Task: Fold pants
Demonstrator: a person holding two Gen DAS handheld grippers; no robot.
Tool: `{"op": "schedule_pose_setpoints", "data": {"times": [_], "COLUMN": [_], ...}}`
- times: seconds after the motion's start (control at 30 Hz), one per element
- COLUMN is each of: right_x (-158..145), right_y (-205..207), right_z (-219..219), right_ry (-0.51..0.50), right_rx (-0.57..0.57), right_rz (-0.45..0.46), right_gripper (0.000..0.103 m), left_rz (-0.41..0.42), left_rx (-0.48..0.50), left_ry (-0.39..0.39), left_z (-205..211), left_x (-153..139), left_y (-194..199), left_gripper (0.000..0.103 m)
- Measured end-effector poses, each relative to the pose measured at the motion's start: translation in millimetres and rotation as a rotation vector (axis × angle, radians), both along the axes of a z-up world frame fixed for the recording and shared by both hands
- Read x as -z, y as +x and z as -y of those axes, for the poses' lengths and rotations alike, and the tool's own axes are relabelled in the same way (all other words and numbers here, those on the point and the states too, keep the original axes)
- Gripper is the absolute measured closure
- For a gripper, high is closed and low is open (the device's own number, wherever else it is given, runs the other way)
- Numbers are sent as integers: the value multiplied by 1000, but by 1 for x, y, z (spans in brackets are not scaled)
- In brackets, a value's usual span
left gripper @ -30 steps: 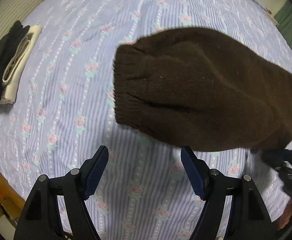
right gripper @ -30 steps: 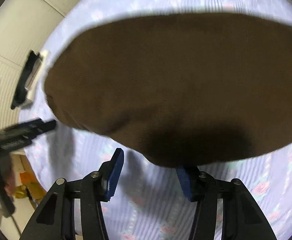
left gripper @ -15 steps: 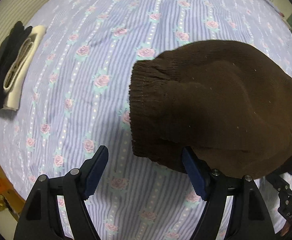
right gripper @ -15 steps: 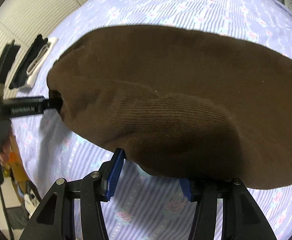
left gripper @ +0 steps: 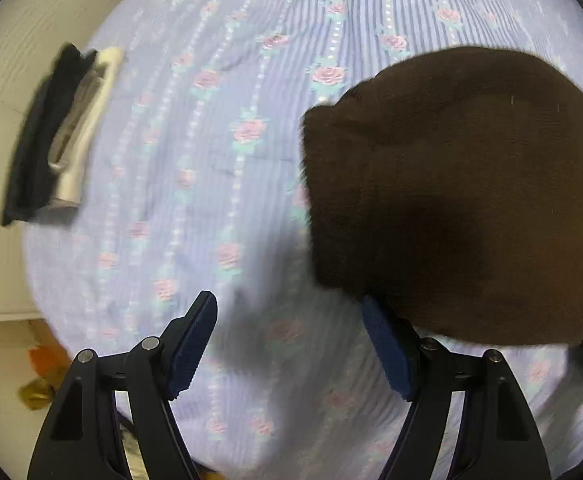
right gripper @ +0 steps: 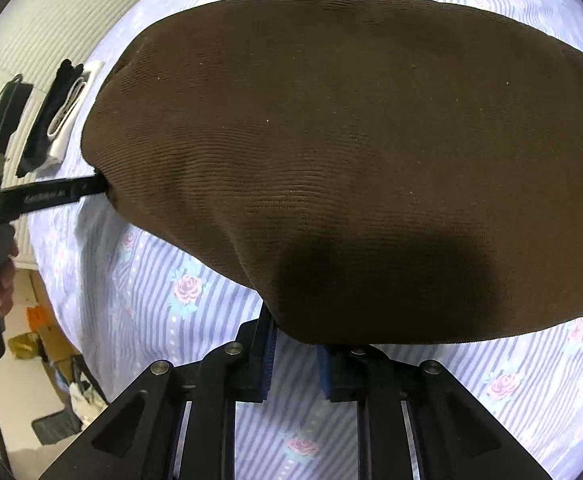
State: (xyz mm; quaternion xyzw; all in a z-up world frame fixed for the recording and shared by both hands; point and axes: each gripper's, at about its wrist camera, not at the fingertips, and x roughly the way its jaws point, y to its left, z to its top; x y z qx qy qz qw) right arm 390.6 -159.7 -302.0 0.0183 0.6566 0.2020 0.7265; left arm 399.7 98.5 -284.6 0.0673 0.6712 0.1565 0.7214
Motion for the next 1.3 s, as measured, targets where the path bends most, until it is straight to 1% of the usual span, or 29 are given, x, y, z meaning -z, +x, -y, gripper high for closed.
{"op": "schedule_pose_setpoints", "data": {"times": [0.07, 0.1, 0.13, 0.17, 0.2, 0.23, 0.27, 0.3, 0.33, 0.4, 0.43, 0.47, 0.5, 0.53, 0.6, 0.67, 0.77, 0.8, 0.83, 0.9, 0.93, 1.0, 1.03, 1.1, 1.13, 1.2, 1.27, 1.3], "right_x": [-6, -11, -19, -27, -38, -45, -57, -67, -80, -107, -115, -125, -136, -142, -154, -160, -154, -149, -144, -126, -120, -104, -96, -83, -75, -62, -48, -41], "right_y": [1, 0, -3, -5, -8, -10, -12, -14, -16, -17, -15, -12, -9, -5, 2, 14, 36, 44, 49, 65, 70, 82, 82, 89, 93, 101, 108, 110], "right_z": [-1, -1, 0, 3, 7, 14, 22, 31, 44, 73, 78, 94, 111, 125, 153, 181, 212, 224, 226, 243, 247, 255, 256, 259, 262, 273, 292, 300], "right_ry": [-6, -14, -31, -46, -55, -56, -55, -56, -59, -70, -75, -86, -101, -110, -129, -151, -152, -145, -145, -151, -158, -117, -114, -156, -160, -162, -161, -143], "right_rx": [3, 3, 1, 0, 5, 14, 34, 53, 82, 136, 153, 178, 203, 218, 253, 278, 294, 293, 291, 266, 257, 215, 195, 168, 156, 171, 229, 250], "right_rz": [16, 25, 44, 56, 75, 86, 104, 125, 157, 231, 256, 289, 323, 347, 406, 443, 457, 458, 455, 433, 419, 385, 378, 368, 364, 347, 314, 286], "right_gripper": [83, 79, 72, 69, 66, 66, 65, 60, 53, 46, 44, 43, 39, 34, 28, 25, 24, 24, 24, 24, 24, 24, 24, 24, 24, 24, 24, 24], "left_rz": [7, 17, 36, 49, 71, 99, 116, 141, 167, 204, 224, 238, 250, 266, 290, 299, 322, 325, 324, 313, 307, 296, 288, 270, 257, 243, 236, 233], "left_rx": [16, 22, 29, 36, 46, 59, 69, 83, 101, 134, 156, 176, 197, 223, 268, 306, 361, 376, 389, 409, 416, 432, 438, 444, 448, 457, 464, 465], "left_ry": [12, 2, -16, -30, -51, -72, -85, -103, -122, -167, -193, -211, -231, -255, -287, -322, -342, -343, -340, -337, -331, -320, -316, -305, -297, -286, -270, -266], "left_z": [-4, -4, -3, -2, 2, 8, 15, 22, 33, 57, 69, 82, 96, 113, 141, 169, 209, 223, 236, 258, 264, 280, 287, 298, 303, 311, 316, 319], "left_x": [-9, -15, -25, -32, -42, -55, -62, -71, -82, -99, -105, -110, -115, -120, -125, -128, -129, -130, -127, -119, -116, -112, -108, -101, -99, -95, -93, -92], "left_y": [-7, -12, -18, -21, -26, -30, -28, -30, -31, -30, -28, -25, -21, -18, -8, 4, 19, 23, 28, 36, 39, 40, 42, 44, 44, 42, 43, 44], "left_gripper": [30, 30, 30, 30, 30, 30, 30, 30, 30, 30, 30, 30, 30, 30, 30, 30, 30, 30, 30, 30, 30, 30, 30, 30, 30, 30, 30, 30]}}
